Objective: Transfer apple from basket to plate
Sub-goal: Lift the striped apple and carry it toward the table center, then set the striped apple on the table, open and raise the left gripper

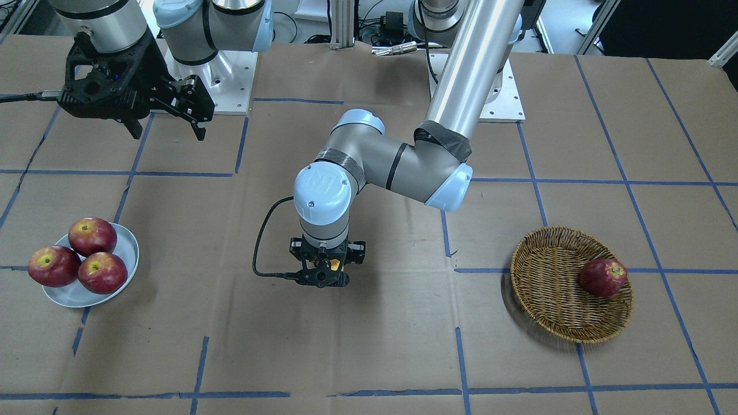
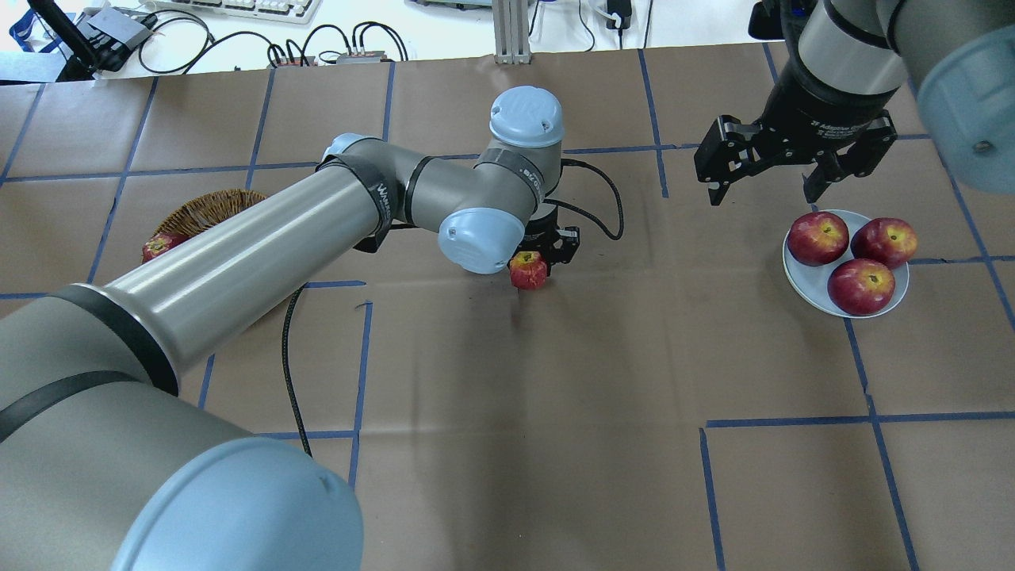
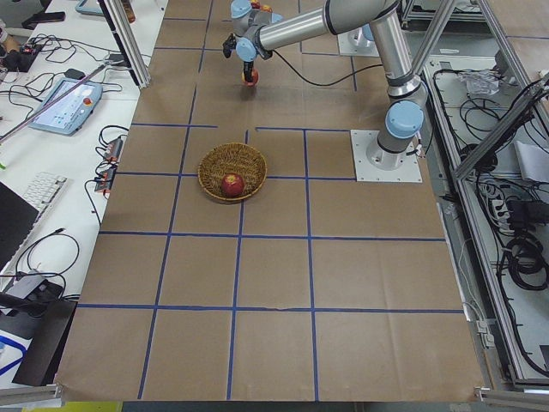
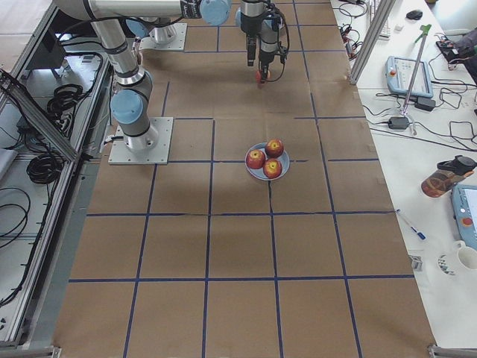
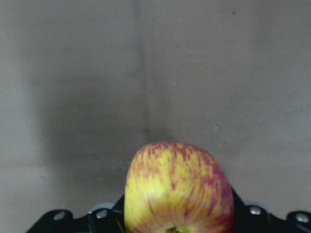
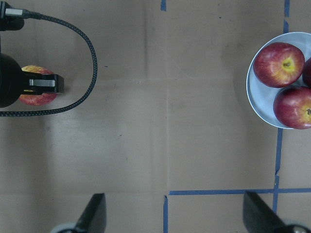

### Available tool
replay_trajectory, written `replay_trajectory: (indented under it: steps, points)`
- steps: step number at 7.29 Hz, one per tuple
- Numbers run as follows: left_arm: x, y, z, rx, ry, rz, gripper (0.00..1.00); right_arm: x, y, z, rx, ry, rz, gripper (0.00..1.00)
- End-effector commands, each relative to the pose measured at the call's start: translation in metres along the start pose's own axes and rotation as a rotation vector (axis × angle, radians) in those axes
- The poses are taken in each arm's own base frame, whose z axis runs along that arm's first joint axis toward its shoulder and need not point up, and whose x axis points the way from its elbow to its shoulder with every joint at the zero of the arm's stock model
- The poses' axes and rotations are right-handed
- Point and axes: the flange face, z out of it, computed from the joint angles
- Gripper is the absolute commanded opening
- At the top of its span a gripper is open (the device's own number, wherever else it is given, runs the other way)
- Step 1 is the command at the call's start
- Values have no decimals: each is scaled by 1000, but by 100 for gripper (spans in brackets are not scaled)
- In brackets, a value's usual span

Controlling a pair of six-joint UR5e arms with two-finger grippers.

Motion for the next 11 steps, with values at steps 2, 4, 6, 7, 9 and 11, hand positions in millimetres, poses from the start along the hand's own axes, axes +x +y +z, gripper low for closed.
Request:
replay_trajectory:
  steps: [2,4,6,7,9,11]
  points:
    - [-1,1,1,-1,-5,-5,87,0,0,0,0,0,0,100]
    - [-5,-3,-18,27,4,-10,98,0,0,0,0,0,0,100]
    - [-18,1,-69,61,19,-20,98,0,0,0,0,0,0,100]
    - [-43,6,-113,43,17,-43,99,0,0,0,0,-1,0,100]
    - [-77,38,-202,28,16,-4,99,0,0,0,0,0,0,100]
    - [-117,65,-264,96,18,123,99,0,0,1,-2,-1,0,100]
